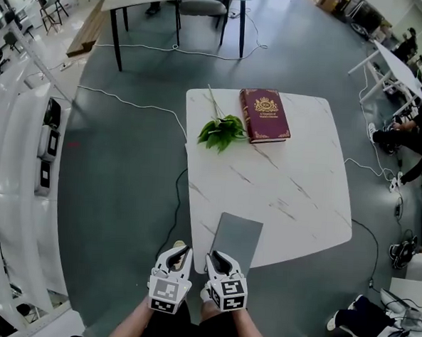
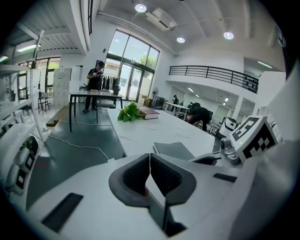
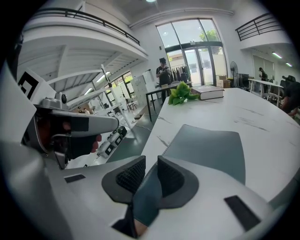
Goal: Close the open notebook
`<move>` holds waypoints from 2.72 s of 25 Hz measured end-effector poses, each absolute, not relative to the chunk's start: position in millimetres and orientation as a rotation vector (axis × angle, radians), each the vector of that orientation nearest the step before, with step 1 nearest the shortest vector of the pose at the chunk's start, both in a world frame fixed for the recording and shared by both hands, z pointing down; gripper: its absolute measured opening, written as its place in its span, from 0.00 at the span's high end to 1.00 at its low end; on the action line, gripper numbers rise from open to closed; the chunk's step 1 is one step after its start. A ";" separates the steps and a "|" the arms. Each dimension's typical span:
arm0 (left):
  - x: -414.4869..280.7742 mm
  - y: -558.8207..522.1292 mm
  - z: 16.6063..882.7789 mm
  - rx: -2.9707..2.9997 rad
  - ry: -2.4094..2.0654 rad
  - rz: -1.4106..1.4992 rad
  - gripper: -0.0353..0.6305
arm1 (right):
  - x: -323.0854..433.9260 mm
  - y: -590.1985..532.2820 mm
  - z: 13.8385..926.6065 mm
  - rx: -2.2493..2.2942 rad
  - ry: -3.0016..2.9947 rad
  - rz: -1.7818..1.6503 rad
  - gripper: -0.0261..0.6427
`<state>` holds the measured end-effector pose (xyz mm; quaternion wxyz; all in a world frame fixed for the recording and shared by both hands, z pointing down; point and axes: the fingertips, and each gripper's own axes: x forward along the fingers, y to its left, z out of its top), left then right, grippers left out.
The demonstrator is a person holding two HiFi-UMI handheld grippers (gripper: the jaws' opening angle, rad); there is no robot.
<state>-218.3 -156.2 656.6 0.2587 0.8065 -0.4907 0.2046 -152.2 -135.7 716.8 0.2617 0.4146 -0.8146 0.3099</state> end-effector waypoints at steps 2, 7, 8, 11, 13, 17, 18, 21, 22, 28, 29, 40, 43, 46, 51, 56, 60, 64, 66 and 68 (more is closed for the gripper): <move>-217.2 -154.6 654.5 2.190 -1.328 0.551 0.91 | -153.9 -133.1 717.7 1.108 -2.209 0.849 0.78; -217.8 -148.1 650.6 2.193 -1.328 0.553 0.91 | -155.5 -129.1 714.4 1.105 -2.213 0.853 0.72; -218.0 -147.2 650.1 2.193 -1.330 0.553 0.91 | -155.6 -128.8 713.3 1.107 -2.215 0.851 0.72; -218.3 -145.6 647.5 2.196 -1.337 0.548 0.91 | -155.9 -128.5 709.4 1.114 -2.225 0.849 0.72; -218.1 -144.8 643.6 2.202 -1.343 0.546 0.91 | -154.2 -127.3 707.0 1.115 -2.224 0.840 0.72; -217.9 -145.7 630.1 2.215 -1.360 0.531 0.91 | -149.7 -128.5 694.9 1.127 -2.232 0.813 0.72; -217.6 -146.5 625.3 2.219 -1.367 0.524 0.91 | -148.0 -130.5 689.3 1.136 -2.239 0.800 0.72; -215.1 -146.9 607.1 2.238 -1.389 0.506 0.91 | -138.9 -136.0 670.0 1.169 -2.262 0.761 0.72; -213.5 -146.6 600.1 2.248 -1.398 0.500 0.91 | -134.4 -137.8 662.8 1.184 -2.270 0.747 0.72; -195.6 -143.6 550.9 2.322 -1.448 0.450 0.91 | -103.0 -145.3 608.3 1.275 -2.323 0.626 0.73; -191.5 -143.1 542.3 2.339 -1.456 0.442 0.91 | -97.3 -145.7 598.7 1.294 -2.335 0.606 0.73; -129.0 -116.4 440.3 2.518 -1.559 0.338 0.91 | -9.7 -122.9 479.8 1.515 -2.475 0.368 0.79; -113.2 -101.4 422.8 2.543 -1.589 0.323 0.91 | 13.9 -110.4 459.7 1.553 -2.508 0.328 0.80; -96.7 -83.9 416.3 2.559 -1.587 0.315 0.91 | 34.2 -96.0 444.3 1.579 -2.533 0.292 0.82; -73.2 -59.4 406.9 2.573 -1.617 0.307 0.91 | 62.5 -70.3 435.8 1.587 -2.556 0.242 0.85; -58.6 -37.0 407.0 2.570 -1.644 0.300 0.91 | 81.4 -47.9 435.6 1.593 -2.568 0.207 0.88; -49.9 -22.0 408.6 2.564 -1.644 0.316 0.91 | 91.5 -34.0 435.0 1.602 -2.568 0.195 0.92; -46.2 -16.5 408.5 2.563 -1.653 0.323 0.91 | 95.3 -28.3 434.7 1.602 -2.572 0.185 0.93; -43.6 -13.6 408.6 2.562 -1.654 0.328 0.91 | 96.6 -26.1 435.3 1.597 -2.575 0.189 0.93; -42.1 -11.7 409.9 2.561 -1.657 0.329 0.91 | 97.3 -24.8 436.4 1.594 -2.579 0.188 0.93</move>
